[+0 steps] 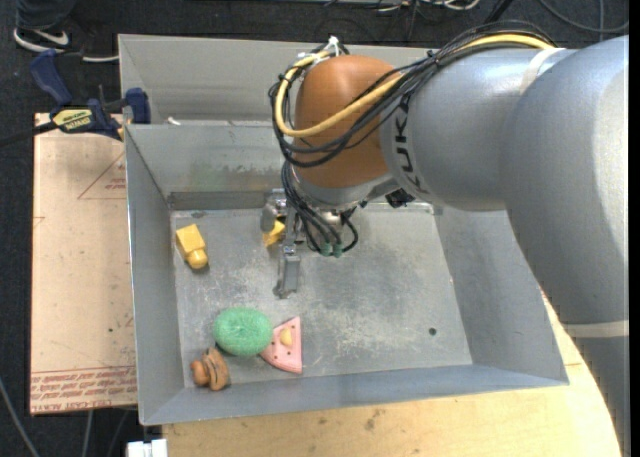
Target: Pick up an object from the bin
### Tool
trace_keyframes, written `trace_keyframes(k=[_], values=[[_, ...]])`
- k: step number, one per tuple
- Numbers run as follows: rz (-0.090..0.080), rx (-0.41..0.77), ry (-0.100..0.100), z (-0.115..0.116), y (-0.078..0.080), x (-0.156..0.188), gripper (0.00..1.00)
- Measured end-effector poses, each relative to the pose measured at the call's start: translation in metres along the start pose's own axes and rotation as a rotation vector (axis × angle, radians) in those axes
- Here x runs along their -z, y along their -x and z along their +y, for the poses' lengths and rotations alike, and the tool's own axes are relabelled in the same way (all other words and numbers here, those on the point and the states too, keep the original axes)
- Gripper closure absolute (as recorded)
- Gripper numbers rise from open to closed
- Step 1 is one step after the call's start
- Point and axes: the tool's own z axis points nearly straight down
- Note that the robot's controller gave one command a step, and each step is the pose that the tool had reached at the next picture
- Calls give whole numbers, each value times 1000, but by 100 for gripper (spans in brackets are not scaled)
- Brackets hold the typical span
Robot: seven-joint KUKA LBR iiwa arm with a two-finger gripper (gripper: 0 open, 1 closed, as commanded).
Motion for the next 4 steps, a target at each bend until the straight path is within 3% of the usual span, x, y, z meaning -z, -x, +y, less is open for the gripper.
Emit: trace_keyframes(k=[1, 2, 3, 4], values=[[-6, -2, 1, -1, 1, 5, 0], [-10, 66, 0, 2, -38, -19, 0], [-2, 239, 0, 11, -44, -51, 0], [-8, 268, 0, 8, -42, -64, 0]])
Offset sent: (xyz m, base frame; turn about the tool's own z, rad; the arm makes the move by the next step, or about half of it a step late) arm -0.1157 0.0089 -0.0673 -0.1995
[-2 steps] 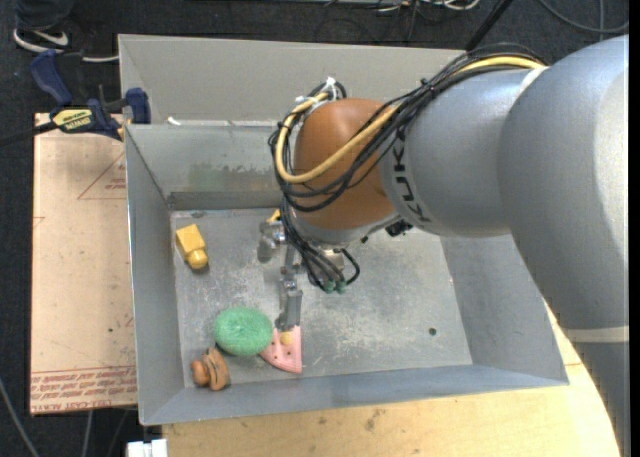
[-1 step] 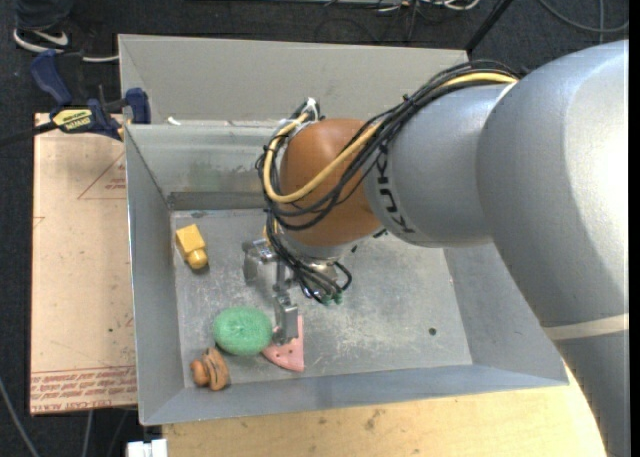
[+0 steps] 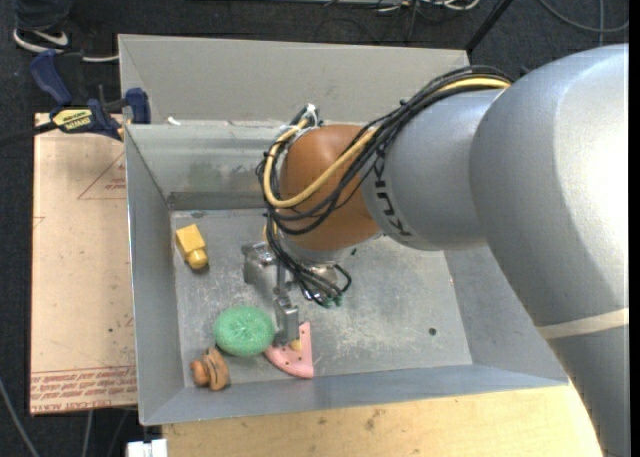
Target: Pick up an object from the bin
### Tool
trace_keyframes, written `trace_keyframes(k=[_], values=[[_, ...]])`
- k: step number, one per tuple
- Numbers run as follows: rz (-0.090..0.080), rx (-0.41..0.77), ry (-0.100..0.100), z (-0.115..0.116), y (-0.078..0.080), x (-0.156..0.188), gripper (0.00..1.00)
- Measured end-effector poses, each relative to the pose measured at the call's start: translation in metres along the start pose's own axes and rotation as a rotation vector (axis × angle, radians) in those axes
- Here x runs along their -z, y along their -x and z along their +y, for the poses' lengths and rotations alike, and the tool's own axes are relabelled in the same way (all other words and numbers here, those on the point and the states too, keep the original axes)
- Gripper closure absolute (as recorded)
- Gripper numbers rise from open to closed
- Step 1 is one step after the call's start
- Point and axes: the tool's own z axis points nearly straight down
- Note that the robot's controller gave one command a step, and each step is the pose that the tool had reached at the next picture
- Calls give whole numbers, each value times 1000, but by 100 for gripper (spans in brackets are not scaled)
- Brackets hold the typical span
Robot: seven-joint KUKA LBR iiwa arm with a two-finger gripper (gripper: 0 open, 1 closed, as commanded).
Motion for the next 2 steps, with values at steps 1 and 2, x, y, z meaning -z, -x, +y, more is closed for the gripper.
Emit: trace_keyframes(k=[1, 2], values=[[1, 89, 0, 38, -38, -2, 0], [1, 129, 1, 46, -41, -3, 100]])
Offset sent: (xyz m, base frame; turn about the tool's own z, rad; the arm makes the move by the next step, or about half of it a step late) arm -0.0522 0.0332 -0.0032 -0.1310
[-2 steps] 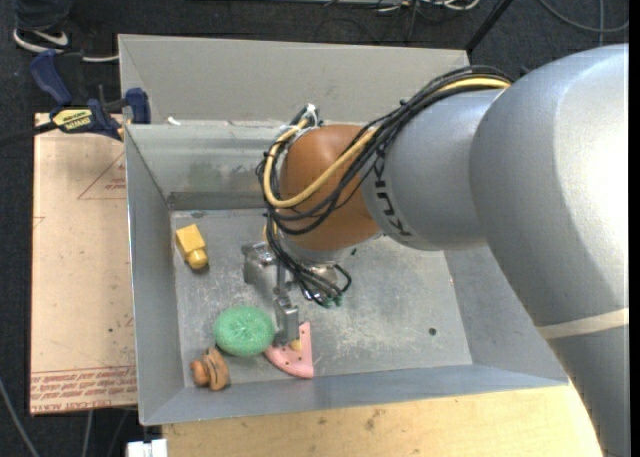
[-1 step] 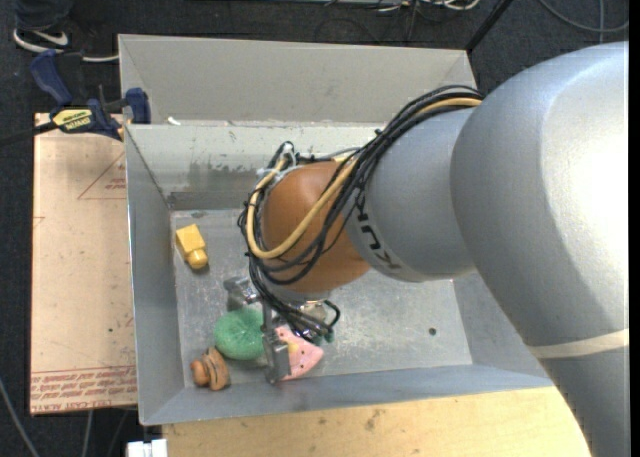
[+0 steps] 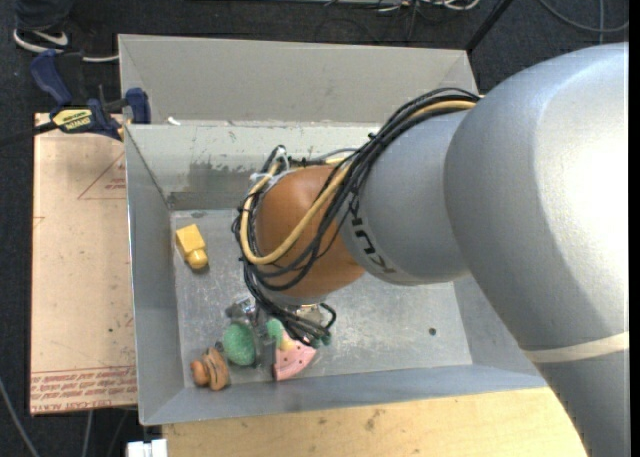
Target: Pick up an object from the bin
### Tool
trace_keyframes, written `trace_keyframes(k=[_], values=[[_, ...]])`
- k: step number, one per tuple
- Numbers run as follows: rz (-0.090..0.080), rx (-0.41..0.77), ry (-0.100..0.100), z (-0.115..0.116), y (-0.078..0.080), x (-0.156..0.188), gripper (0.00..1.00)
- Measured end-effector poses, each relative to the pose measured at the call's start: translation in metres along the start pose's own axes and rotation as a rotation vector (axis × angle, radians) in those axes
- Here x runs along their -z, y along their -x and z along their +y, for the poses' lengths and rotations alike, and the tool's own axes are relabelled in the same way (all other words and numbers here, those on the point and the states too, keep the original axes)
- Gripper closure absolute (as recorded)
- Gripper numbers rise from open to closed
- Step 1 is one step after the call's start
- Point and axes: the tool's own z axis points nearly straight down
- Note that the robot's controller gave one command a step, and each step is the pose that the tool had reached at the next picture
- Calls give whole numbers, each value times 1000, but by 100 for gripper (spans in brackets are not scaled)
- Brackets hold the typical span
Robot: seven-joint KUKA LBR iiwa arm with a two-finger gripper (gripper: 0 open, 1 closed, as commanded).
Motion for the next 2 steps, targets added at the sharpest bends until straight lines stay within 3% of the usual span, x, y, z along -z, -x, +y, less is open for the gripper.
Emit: trace_keyframes(k=[1, 2], values=[[0, 0, 0, 0, 0, 0, 100], [-1, 32, 0, -5, -12, 149, 100]])
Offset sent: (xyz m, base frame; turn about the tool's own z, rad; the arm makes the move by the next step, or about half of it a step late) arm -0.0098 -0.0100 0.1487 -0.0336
